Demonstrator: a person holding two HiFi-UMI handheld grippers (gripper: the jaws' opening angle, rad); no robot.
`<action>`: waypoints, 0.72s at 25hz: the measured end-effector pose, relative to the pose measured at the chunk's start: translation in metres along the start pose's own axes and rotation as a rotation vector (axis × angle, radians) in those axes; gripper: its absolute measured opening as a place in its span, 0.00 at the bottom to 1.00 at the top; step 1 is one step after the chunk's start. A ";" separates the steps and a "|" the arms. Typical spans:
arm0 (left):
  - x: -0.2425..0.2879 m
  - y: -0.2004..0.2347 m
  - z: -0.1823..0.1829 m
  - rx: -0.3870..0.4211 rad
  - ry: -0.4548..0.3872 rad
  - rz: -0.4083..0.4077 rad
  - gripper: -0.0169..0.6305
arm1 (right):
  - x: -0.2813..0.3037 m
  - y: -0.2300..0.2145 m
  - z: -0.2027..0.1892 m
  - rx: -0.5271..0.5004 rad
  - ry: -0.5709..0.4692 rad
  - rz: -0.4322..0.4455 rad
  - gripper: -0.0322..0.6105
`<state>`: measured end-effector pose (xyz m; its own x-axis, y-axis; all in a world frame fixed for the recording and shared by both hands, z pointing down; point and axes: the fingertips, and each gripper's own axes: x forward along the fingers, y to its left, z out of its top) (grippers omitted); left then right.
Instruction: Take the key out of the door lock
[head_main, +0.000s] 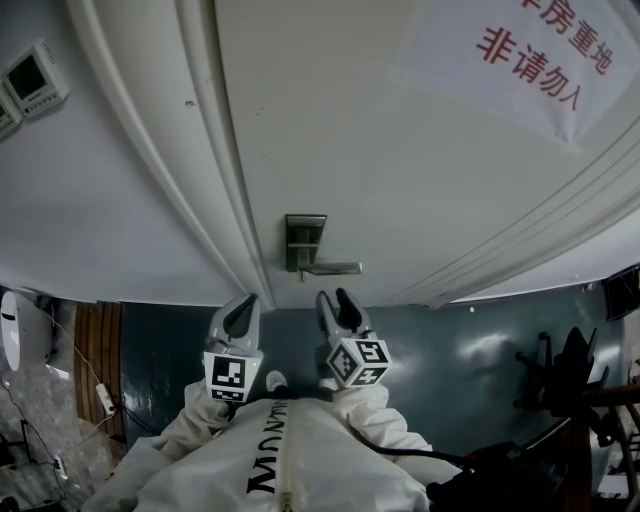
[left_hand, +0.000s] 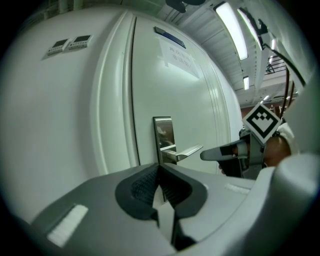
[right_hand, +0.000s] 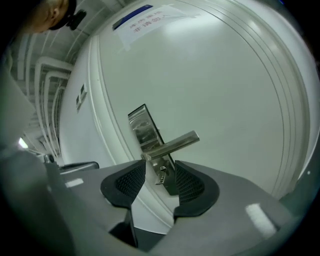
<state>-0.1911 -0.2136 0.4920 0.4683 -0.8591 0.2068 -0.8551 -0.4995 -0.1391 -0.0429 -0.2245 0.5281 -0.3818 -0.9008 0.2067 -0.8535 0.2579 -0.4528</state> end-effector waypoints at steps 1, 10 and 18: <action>-0.001 0.000 0.000 0.000 0.001 0.002 0.03 | 0.002 -0.001 -0.003 0.053 -0.002 0.016 0.31; -0.013 0.003 0.006 0.035 -0.005 0.008 0.03 | 0.023 -0.014 -0.038 0.525 0.000 0.116 0.30; -0.017 0.009 0.000 0.028 0.008 0.010 0.03 | 0.037 -0.018 -0.053 0.843 -0.057 0.147 0.29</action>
<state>-0.2063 -0.2036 0.4871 0.4577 -0.8633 0.2126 -0.8530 -0.4938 -0.1687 -0.0606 -0.2442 0.5899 -0.4305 -0.9005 0.0617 -0.2390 0.0479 -0.9698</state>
